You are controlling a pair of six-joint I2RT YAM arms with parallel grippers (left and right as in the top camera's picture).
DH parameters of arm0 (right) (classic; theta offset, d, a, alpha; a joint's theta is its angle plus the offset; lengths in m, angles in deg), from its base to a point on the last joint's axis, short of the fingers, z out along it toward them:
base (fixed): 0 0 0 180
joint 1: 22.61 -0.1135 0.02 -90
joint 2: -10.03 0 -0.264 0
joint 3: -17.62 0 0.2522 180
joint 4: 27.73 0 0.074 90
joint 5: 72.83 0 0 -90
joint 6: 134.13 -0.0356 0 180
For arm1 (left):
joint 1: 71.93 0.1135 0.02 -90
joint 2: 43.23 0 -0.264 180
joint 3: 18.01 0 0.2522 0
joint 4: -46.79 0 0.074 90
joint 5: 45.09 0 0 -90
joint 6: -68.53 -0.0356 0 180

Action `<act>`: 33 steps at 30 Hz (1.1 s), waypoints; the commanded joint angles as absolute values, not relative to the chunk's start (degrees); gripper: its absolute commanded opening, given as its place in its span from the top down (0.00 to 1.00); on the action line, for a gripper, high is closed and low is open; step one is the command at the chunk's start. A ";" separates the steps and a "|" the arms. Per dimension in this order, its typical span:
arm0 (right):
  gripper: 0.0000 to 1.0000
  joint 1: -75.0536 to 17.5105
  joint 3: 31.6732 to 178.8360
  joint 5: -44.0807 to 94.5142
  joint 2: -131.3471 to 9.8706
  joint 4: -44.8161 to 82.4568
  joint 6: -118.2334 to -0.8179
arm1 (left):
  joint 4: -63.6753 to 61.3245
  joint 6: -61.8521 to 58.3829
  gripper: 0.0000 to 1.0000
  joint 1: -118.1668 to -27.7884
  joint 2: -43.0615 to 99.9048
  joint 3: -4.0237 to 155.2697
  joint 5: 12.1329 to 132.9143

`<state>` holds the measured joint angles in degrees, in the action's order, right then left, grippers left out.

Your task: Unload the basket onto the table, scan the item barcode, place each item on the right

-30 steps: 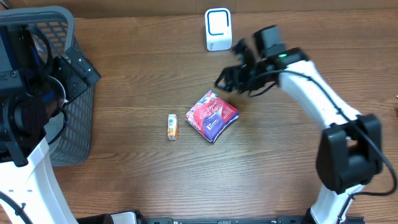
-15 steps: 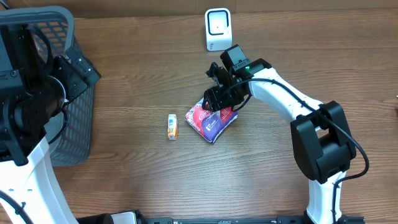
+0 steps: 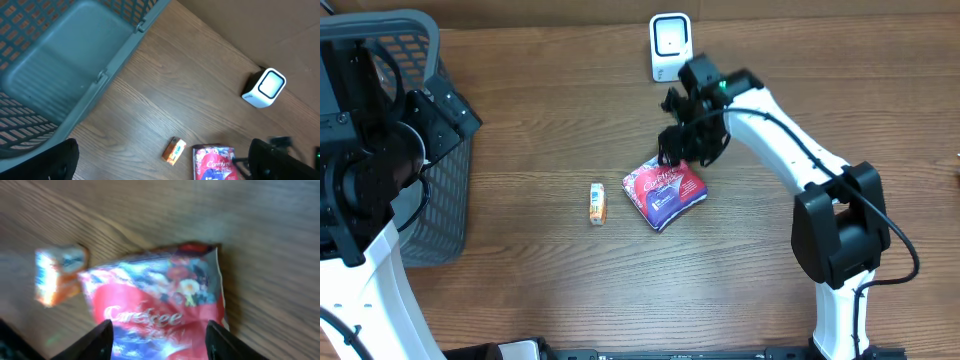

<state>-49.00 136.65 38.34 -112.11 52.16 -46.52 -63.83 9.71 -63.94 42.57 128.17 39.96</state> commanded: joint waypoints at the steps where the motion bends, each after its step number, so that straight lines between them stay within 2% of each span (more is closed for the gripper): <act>1: 0.40 -52.23 143.91 37.18 -111.44 53.17 -51.18 | -63.76 8.77 0.00 -63.66 42.92 128.60 40.04; 3: 0.39 -54.25 143.93 37.16 -111.46 52.34 -56.55 | -63.76 8.77 0.00 -63.66 42.92 128.60 40.04; 6: 0.30 -57.79 142.18 37.14 -111.63 51.81 -60.73 | -63.76 8.77 0.00 -63.66 42.92 128.60 40.04; 9: 0.27 -61.55 138.84 37.16 -111.70 50.33 -62.72 | -63.76 8.77 0.00 -63.66 42.92 128.60 40.04; 17: 0.27 -69.46 128.91 36.83 -111.96 36.95 -72.29 | -63.76 8.77 0.00 -63.66 42.92 128.60 40.02; 23: 0.28 -72.93 125.48 27.09 -113.29 30.15 -78.67 | -63.76 8.77 0.00 -63.66 42.92 128.60 40.04; 26: 0.37 -73.61 125.48 23.83 -113.49 28.95 -78.67 | -63.76 8.77 0.00 -63.66 42.92 128.60 40.04; 30: 0.59 -73.72 125.48 23.61 -113.49 28.54 -78.67 | -63.76 8.77 0.00 -63.66 42.92 128.60 40.04; 33: 0.69 -73.72 125.48 23.57 -113.51 28.49 -78.69 | -63.76 8.77 0.00 -63.66 42.92 128.60 40.04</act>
<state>-73.65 125.70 25.60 -113.05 28.84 -78.26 -63.85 9.69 -63.94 42.57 128.17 39.96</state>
